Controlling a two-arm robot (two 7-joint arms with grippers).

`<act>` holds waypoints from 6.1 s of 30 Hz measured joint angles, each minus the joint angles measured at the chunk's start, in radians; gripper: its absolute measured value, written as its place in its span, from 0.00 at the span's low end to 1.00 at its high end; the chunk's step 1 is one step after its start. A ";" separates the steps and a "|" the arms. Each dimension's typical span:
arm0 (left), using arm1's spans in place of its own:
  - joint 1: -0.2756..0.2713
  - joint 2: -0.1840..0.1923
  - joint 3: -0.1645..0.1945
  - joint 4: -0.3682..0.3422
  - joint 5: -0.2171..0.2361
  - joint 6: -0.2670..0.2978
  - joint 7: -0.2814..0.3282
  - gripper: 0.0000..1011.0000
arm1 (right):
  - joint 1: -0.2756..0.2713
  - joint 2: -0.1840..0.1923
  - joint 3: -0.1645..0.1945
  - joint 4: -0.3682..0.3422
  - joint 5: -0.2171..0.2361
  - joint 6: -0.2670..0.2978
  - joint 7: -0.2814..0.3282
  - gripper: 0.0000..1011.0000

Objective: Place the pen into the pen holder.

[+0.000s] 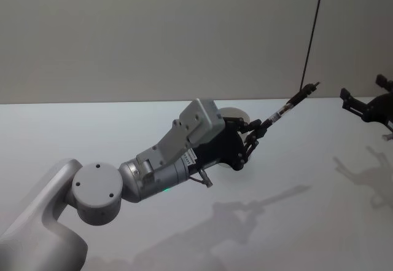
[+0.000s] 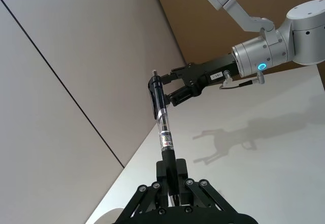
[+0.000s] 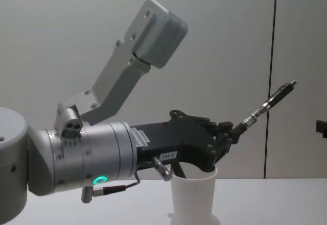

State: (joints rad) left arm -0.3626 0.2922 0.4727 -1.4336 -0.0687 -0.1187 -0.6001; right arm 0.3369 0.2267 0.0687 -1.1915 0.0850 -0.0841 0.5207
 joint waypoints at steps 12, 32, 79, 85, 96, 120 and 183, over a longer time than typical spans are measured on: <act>0.000 0.001 0.001 -0.001 0.003 -0.007 0.006 0.12 | 0.000 0.000 0.000 0.000 0.000 0.000 0.000 0.99; 0.000 0.001 0.002 -0.002 0.005 -0.011 0.009 0.12 | -0.017 0.014 0.013 -0.023 0.052 0.010 0.050 0.99; 0.000 0.001 0.002 -0.002 0.004 -0.011 0.010 0.12 | -0.188 0.084 0.096 -0.261 0.392 0.534 0.336 0.99; 0.000 0.001 0.002 -0.002 0.004 -0.011 0.010 0.12 | -0.214 0.084 0.097 -0.304 0.445 0.595 0.347 0.99; 0.000 0.001 0.002 -0.002 0.004 -0.011 0.010 0.12 | -0.247 0.079 0.097 -0.367 0.543 0.679 0.333 0.99; 0.000 0.001 0.002 -0.002 0.004 -0.011 0.010 0.12 | -0.300 0.040 0.065 -0.486 0.690 0.742 0.168 0.99; 0.000 0.001 0.002 -0.002 0.004 -0.011 0.010 0.12 | -0.261 -0.028 -0.056 -0.508 0.876 0.687 -0.146 0.99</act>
State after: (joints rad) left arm -0.3625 0.2930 0.4743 -1.4352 -0.0643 -0.1298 -0.5902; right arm 0.0763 0.1987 0.0124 -1.6999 0.9610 0.6027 0.3749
